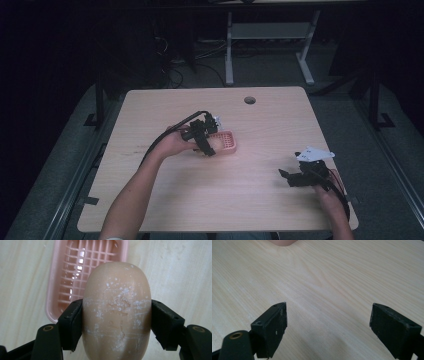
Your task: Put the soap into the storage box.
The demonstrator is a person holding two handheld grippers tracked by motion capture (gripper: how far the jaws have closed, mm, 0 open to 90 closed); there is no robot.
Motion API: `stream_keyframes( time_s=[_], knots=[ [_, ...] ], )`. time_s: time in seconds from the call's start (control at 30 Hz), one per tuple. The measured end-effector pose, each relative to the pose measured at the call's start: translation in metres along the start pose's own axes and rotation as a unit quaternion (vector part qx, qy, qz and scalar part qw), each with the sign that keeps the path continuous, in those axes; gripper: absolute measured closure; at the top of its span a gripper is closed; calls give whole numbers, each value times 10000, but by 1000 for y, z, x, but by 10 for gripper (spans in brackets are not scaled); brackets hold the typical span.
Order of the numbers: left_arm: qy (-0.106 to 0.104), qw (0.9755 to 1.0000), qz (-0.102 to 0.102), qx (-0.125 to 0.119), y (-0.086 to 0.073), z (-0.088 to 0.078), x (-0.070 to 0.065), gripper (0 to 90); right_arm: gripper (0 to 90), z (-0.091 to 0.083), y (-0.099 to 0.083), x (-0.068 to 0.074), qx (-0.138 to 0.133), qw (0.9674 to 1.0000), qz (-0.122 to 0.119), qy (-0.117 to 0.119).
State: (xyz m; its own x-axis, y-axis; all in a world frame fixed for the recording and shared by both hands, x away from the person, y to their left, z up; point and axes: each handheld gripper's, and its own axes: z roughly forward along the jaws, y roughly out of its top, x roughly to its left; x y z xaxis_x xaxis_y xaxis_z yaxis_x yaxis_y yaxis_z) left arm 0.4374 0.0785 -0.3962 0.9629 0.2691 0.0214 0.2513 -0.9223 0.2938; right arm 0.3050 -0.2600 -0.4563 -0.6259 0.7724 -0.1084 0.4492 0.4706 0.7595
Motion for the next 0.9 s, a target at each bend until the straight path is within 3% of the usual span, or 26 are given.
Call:
stream_keyframes(
  time_s=[0.6, 0.9],
  knots=[
    [-28, 10000, -27, 49, 25, 5, 20, 322, 139, -1, 0, -1, -33, 10000, 19, -4],
    [-111, 9998, -144, 24, 26, 15, 29, 322, 139, -1, 0, -1, -41, 10000, -3, 3]
  ],
)
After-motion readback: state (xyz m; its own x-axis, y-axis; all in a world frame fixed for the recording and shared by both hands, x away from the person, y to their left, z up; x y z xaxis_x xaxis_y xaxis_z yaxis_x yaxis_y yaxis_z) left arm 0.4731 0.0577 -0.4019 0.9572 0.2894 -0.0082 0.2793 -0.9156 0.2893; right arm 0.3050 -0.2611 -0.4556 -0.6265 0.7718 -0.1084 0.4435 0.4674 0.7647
